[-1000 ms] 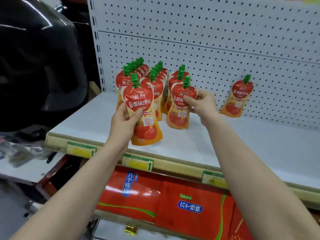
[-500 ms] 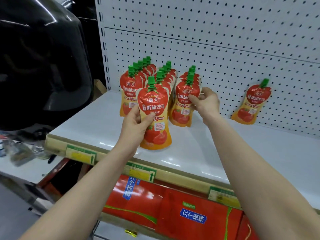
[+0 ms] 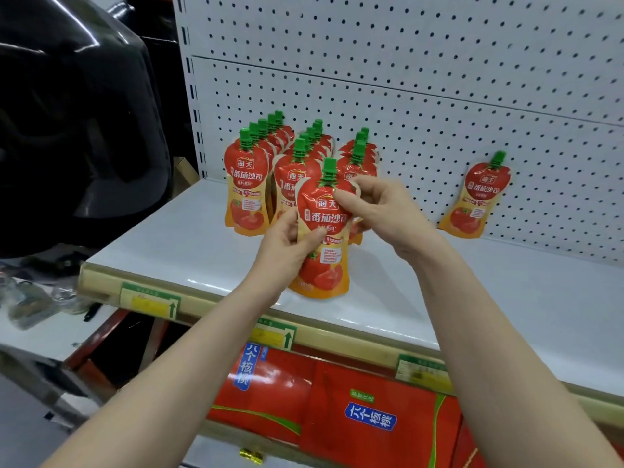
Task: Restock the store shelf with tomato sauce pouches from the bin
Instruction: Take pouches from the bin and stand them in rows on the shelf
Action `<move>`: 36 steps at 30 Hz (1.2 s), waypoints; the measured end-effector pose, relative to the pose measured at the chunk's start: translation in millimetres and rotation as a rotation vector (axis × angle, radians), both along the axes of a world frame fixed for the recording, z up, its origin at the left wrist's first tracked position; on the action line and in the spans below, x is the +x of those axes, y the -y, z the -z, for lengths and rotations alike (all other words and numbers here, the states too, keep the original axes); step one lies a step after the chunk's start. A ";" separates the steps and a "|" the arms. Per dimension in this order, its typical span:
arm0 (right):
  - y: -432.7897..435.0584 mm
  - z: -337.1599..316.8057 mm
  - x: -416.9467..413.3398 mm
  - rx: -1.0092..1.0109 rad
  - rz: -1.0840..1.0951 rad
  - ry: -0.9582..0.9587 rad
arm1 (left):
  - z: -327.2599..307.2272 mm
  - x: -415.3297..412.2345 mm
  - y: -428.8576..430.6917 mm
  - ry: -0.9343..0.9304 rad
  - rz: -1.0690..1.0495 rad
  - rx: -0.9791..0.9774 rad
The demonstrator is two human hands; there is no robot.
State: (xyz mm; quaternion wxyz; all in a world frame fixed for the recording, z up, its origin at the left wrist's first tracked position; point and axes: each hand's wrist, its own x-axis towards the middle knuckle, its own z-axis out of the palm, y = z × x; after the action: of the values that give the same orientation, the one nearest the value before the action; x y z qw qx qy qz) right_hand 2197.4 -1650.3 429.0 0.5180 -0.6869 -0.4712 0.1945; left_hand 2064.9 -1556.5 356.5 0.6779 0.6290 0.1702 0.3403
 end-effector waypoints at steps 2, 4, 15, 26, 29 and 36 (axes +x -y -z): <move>6.6 -1.0 3.2 0.026 0.016 -0.031 | 1.1 2.3 1.7 -0.030 0.008 0.018; 11.6 -0.5 10.6 0.053 0.050 -0.068 | 6.2 2.9 -0.5 -0.069 -0.017 0.043; -5.0 9.6 56.0 0.114 0.194 -0.058 | 41.2 21.4 -0.3 -0.496 -0.111 0.517; -29.6 20.6 69.3 0.152 0.162 -0.006 | 52.5 45.8 -9.3 -0.599 -0.128 0.639; -30.7 23.1 71.8 0.147 0.151 0.031 | 54.4 46.4 -9.7 -0.587 -0.131 0.625; -32.9 28.6 73.1 0.105 0.221 0.146 | 51.8 44.6 -9.1 -0.603 -0.120 0.601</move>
State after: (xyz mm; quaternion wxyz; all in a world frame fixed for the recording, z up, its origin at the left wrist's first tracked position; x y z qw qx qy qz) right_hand 2270.5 -1617.4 400.4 0.5357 -0.7188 -0.4388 0.0608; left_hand 2109.6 -1547.5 304.7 0.3633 0.8589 0.2902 0.2146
